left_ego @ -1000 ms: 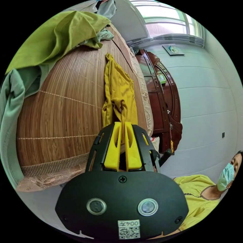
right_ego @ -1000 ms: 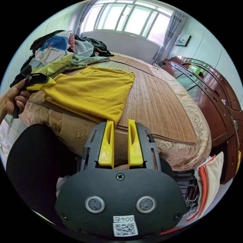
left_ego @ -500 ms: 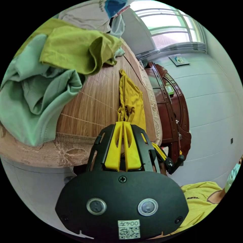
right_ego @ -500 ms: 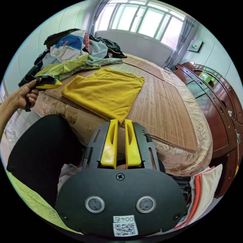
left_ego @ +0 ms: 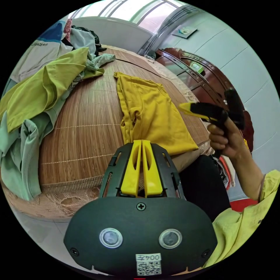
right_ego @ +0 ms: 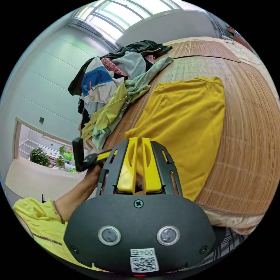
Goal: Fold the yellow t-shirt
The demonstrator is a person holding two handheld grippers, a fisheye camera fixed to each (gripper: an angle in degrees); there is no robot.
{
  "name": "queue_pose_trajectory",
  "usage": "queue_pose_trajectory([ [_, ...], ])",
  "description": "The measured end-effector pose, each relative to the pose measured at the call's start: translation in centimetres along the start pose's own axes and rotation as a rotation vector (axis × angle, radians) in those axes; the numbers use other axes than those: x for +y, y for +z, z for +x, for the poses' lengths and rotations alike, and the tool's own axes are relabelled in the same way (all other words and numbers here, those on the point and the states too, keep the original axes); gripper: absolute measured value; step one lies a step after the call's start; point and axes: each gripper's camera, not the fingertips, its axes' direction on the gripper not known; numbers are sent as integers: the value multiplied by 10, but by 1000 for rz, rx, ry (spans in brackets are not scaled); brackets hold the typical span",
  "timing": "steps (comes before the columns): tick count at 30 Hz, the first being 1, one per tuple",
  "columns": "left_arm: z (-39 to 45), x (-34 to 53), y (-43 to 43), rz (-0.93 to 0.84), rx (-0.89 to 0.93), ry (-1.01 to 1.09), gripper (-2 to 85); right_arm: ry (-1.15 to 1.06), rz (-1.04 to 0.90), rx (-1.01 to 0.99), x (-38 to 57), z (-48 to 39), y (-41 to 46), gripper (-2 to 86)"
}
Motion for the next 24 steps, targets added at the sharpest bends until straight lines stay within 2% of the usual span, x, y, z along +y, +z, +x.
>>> queue_pose_trajectory([
  [6, -15, 15, 9, 5, 59, -11, 1, -59, -83, 179, -117, -6, 67, 22],
  [10, -18, 23, 13, 9, 57, 0, 1, -78, -180, 315, -177, -10, 123, 75],
  [18, -20, 34, 15, 14, 29, 29, 1, -123, -272, 493, -217, -20, 179, 91],
  [24, -34, 39, 13, 19, 75, 10, 0, -92, -248, 535, -225, -18, 174, 39],
])
